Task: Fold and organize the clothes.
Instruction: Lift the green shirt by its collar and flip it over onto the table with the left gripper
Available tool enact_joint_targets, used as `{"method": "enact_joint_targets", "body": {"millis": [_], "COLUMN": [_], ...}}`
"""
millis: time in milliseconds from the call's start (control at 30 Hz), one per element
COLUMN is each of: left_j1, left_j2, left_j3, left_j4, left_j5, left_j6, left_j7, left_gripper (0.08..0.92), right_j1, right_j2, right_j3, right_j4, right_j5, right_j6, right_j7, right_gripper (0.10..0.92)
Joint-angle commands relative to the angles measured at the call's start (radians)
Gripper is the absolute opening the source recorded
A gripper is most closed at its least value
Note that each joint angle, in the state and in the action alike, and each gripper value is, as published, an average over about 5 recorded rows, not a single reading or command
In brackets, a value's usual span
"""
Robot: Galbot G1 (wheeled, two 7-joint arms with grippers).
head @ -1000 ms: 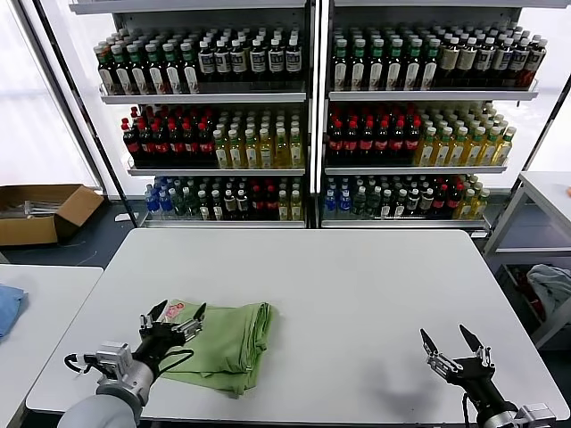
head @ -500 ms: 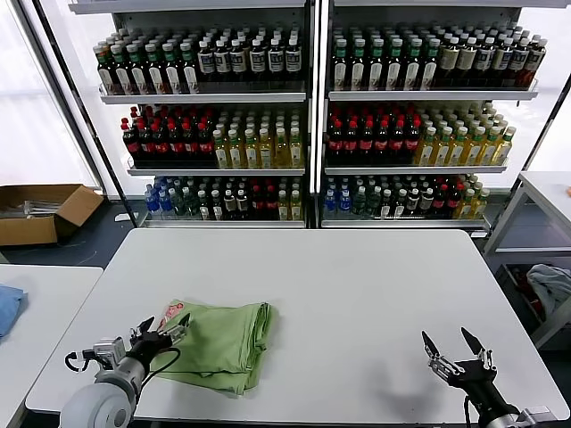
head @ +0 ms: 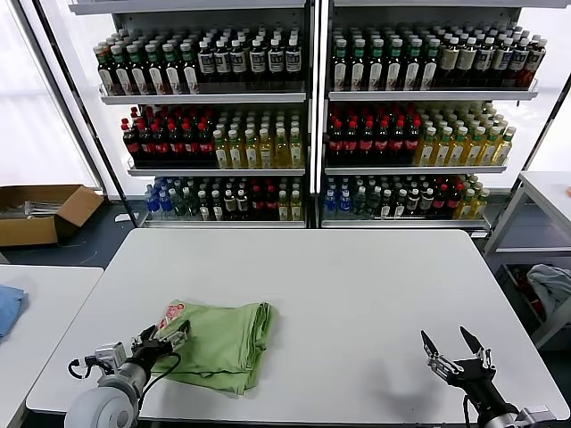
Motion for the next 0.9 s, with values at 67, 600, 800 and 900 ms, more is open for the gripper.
{"method": "enact_joint_targets", "body": {"millis": [67,600,800,900], "left_j1": [0.011,0.033,0.043,0.057], "left_j2": [-0.027,-0.036,-0.035,-0.014], "left_j3": [0.017,0.014,-0.035,-0.097], "left_j4": [-0.006,-0.025,-0.05,-0.071], "left_j5": [-0.007,0.007,-0.003,-0.016], "left_j6": [0.005,-0.063,-0.084,-0.089], "left_j7": [-0.011,-0.063,-0.084,-0.083], "left_gripper": [0.746,0.289,0.155,0.151], "right_j1": [-0.003,-0.011,-0.01,-0.008], "right_j2": [0.002,0.012,0.015,0.016], "right_j3": [0.003,0.007,0.009,0.01], "right_j4": [0.003,0.015,0.022,0.023], "right_j5": [0.0,-0.001,-0.001,0.0], "right_j6": [0.002,0.003,0.002,0.002], "right_j7": [-0.001,-0.002,-0.002,-0.002], "right_gripper": [0.823,0.823,0.823,0.823]}}
